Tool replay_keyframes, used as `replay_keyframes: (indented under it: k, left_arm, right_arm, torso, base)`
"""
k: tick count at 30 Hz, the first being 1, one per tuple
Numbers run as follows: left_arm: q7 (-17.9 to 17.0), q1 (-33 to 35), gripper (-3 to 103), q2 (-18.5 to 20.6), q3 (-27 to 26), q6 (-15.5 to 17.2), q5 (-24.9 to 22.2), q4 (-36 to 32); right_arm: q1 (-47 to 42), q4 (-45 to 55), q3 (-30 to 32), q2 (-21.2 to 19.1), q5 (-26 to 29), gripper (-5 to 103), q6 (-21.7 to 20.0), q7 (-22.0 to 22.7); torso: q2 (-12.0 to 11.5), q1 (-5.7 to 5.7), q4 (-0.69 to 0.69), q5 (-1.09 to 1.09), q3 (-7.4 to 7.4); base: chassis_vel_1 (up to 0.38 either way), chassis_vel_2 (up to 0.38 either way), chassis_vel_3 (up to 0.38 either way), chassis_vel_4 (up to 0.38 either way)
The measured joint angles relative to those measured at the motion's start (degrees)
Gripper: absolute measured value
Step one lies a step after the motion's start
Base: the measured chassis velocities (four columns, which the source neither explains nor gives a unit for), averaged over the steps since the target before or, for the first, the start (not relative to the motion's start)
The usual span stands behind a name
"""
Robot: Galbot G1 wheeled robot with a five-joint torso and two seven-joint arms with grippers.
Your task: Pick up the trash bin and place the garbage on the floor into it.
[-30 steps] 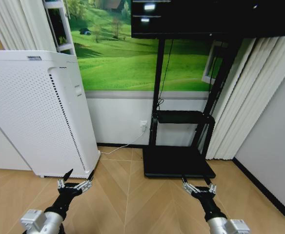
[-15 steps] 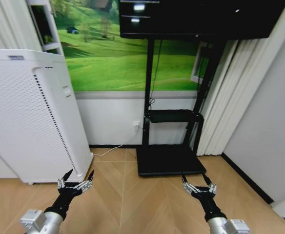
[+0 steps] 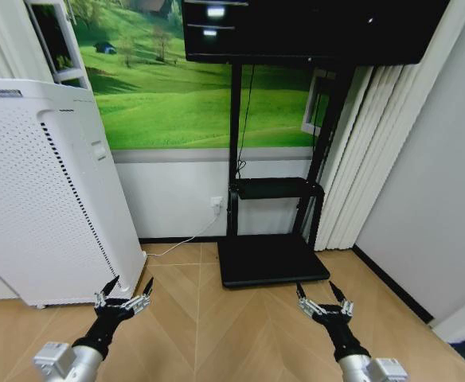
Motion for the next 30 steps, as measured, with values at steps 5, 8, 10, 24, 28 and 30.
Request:
replay_keyframes:
  k: [5, 8, 10, 24, 28, 30]
  left_arm:
    - [0.0, 0.0, 100, 0.0, 0.0, 0.0, 0.0, 0.0]
    - [0.0, 0.0, 100, 0.0, 0.0, 0.0, 0.0, 0.0]
    - [0.0, 0.0, 100, 0.0, 0.0, 0.0, 0.0, 0.0]
    - [0.0, 0.0, 100, 0.0, 0.0, 0.0, 0.0, 0.0]
    - [0.0, 0.0, 100, 0.0, 0.0, 0.0, 0.0, 0.0]
    - [0.0, 0.0, 100, 0.0, 0.0, 0.0, 0.0, 0.0]
  right_arm:
    - [0.0, 0.0, 0.0, 0.0, 0.0, 100, 0.0, 0.0]
    - [0.0, 0.0, 0.0, 0.0, 0.0, 100, 0.0, 0.0]
    - [0.0, 0.0, 0.0, 0.0, 0.0, 100, 0.0, 0.0]
    - [0.0, 0.0, 0.0, 0.0, 0.0, 100, 0.0, 0.0]
    - [0.0, 0.0, 0.0, 0.0, 0.0, 100, 0.0, 0.0]
    - [0.0, 0.0, 0.0, 0.0, 0.0, 100, 0.0, 0.0]
  torso:
    - [0.0, 0.00, -0.03, -0.04, -0.01]
    - [0.0, 0.00, 0.00, 0.00, 0.00]
    - [0.0, 0.00, 0.02, 0.00, 0.00]
    - [0.7, 0.12, 0.01, 0.00, 0.49]
    - [1.8, 0.42, 0.01, 0.00, 1.32]
    - [2.3, 0.52, 0.01, 0.01, 1.77]
  base:
    - [0.167, 0.155, -0.178, -0.159]
    - [0.092, 0.037, -0.069, -0.080]
    - [0.000, 0.000, 0.000, 0.000]
    - [-0.029, -0.010, 0.024, 0.014]
    - [0.000, 0.000, 0.000, 0.000]
    - [0.000, 0.000, 0.000, 0.000]
